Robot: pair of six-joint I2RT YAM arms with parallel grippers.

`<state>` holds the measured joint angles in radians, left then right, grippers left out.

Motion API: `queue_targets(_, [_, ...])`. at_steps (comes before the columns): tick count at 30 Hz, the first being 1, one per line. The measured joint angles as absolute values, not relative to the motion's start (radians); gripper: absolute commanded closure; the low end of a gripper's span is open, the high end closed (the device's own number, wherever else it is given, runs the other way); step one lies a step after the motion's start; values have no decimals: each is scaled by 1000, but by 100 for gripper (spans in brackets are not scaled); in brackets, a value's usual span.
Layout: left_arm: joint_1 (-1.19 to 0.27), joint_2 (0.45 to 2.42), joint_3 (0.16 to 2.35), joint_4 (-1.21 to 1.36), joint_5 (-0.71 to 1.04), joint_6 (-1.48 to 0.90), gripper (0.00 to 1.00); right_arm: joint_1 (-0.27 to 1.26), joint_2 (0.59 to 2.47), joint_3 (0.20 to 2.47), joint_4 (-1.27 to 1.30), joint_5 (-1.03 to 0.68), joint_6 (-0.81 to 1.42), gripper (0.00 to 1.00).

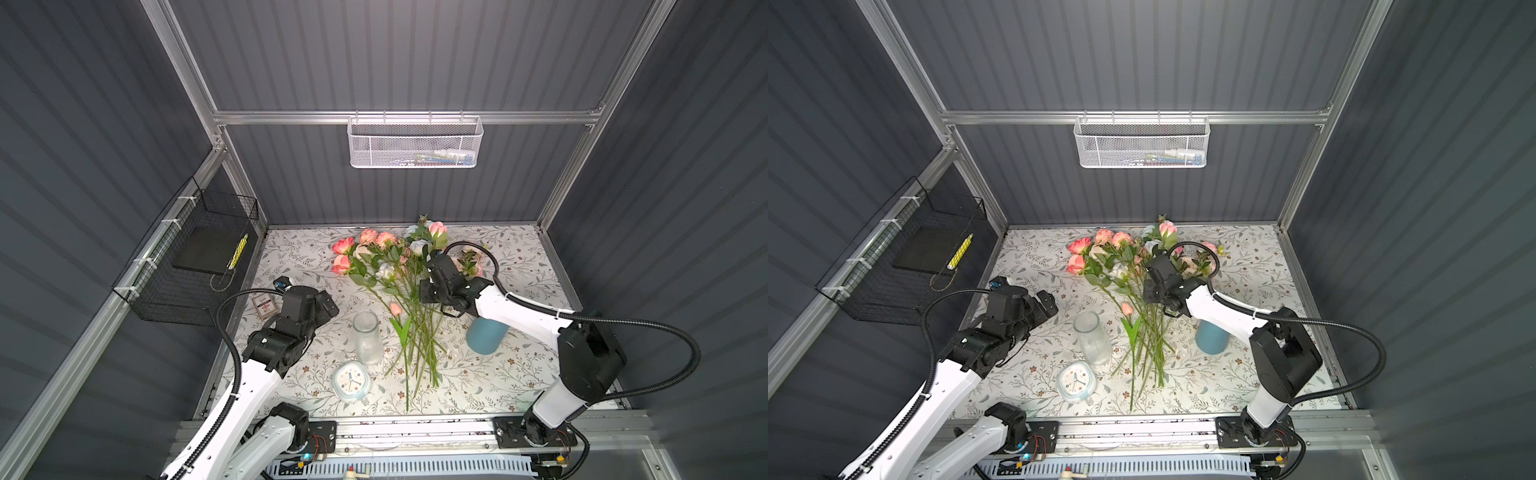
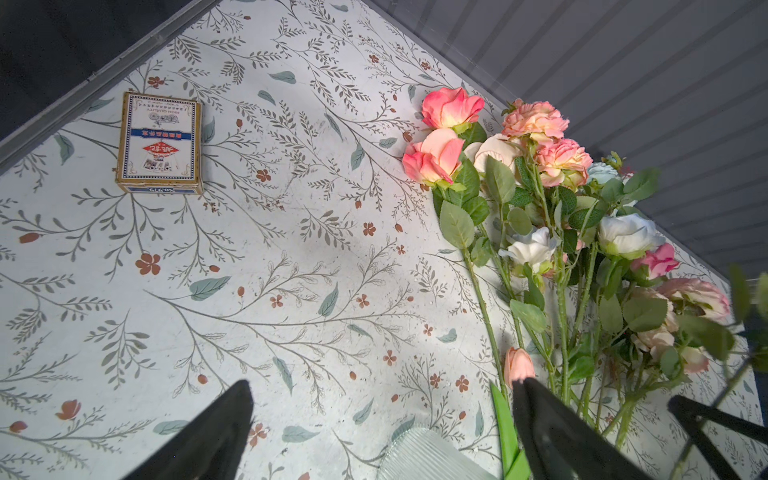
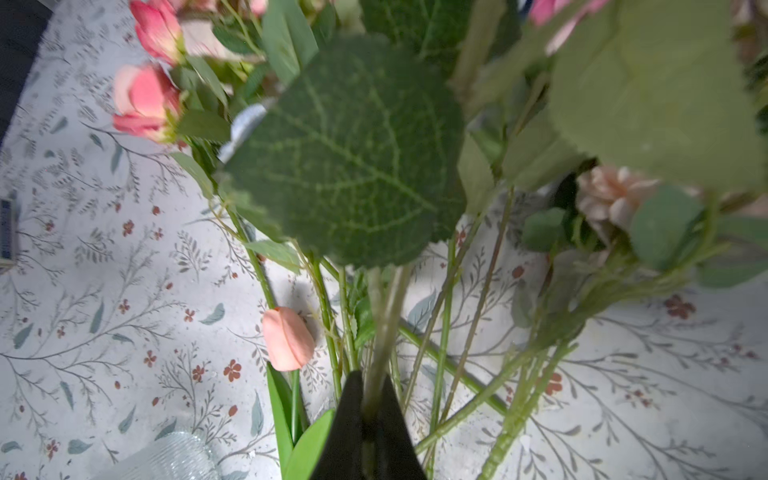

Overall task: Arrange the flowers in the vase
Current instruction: 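Close the right gripper on one pink rose stem and lift it, then carry the pink rose over the glass vase and lower it in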

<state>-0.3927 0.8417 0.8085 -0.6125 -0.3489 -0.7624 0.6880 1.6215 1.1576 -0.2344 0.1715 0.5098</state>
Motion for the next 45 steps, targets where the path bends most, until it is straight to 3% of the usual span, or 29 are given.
queue_targets(7, [-393,816,826,-637,-355,-763,0,704,1472,1220,-178,205,397,100])
queue_targets(13, [-393,771,849,-652,-368,-763,0,840,1379,1377,-107,206,279,100])
queue_targets(18, [-393,738,849,-669,-376,-764,0,974,1412,1555,-23,166,188,100])
queue_targets(25, [-393,714,849,-699,-378,-771,0,1032,1518,1712,78,115,114,100])
queue_targets(34, [-393,694,848,-724,-378,-782,0,1046,1659,1703,171,104,70,100])
queue_targets(43, [-393,674,845,-730,-376,-790,0,1061,1644,1453,326,116,102,100])
queue_targets(45, [-393,674,843,-730,-374,-790,0,1069,1644,1389,345,117,121,93])
